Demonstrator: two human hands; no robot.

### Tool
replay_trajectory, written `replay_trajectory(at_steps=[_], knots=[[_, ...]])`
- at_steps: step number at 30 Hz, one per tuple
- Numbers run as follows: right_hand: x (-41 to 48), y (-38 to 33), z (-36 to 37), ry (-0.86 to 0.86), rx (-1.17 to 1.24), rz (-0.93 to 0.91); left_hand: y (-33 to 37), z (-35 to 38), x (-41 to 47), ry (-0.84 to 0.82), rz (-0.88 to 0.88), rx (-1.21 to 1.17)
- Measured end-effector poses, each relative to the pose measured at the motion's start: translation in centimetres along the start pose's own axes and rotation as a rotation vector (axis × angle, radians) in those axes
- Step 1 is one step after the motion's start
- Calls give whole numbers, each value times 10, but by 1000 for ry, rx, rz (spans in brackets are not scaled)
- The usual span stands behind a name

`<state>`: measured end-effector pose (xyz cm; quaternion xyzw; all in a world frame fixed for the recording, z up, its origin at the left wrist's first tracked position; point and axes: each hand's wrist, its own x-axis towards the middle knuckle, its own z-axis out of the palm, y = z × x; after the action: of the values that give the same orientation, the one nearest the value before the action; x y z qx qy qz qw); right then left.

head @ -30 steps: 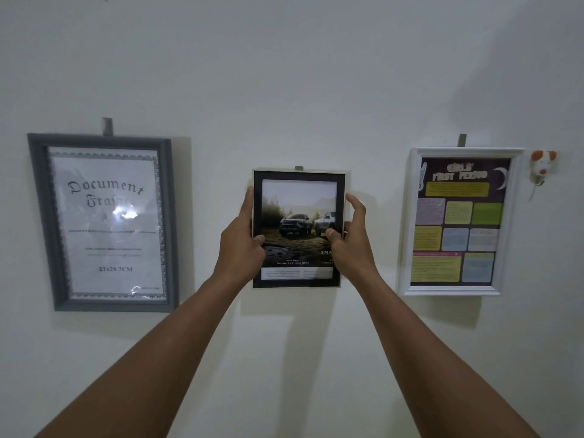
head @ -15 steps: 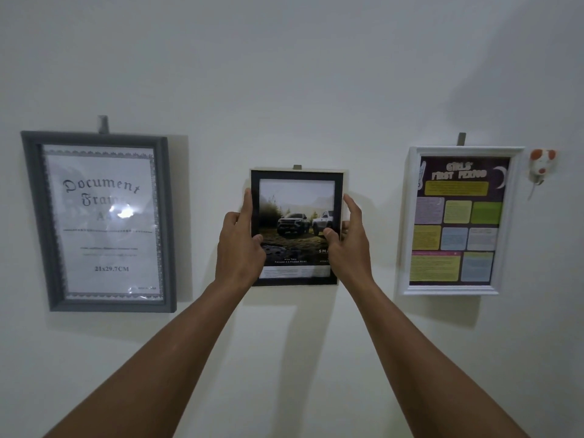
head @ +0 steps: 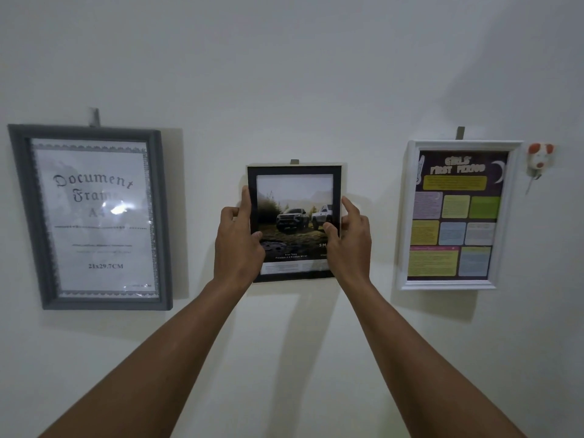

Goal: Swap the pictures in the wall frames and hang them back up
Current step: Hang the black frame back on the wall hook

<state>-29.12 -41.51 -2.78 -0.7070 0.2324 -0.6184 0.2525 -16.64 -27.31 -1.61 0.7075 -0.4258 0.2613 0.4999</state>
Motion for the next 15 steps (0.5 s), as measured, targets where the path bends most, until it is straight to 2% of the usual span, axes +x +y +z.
replay_trajectory(at_steps=[5, 9, 15], knots=[[-2, 7, 2, 26, -180, -57, -6, 5, 1, 17, 15, 7], [-3, 9, 3, -36, -93, -41, -7, 7, 1, 36, 32, 6], [-3, 11, 1, -75, -93, -46, -4, 7, -2, 35, 9, 12]])
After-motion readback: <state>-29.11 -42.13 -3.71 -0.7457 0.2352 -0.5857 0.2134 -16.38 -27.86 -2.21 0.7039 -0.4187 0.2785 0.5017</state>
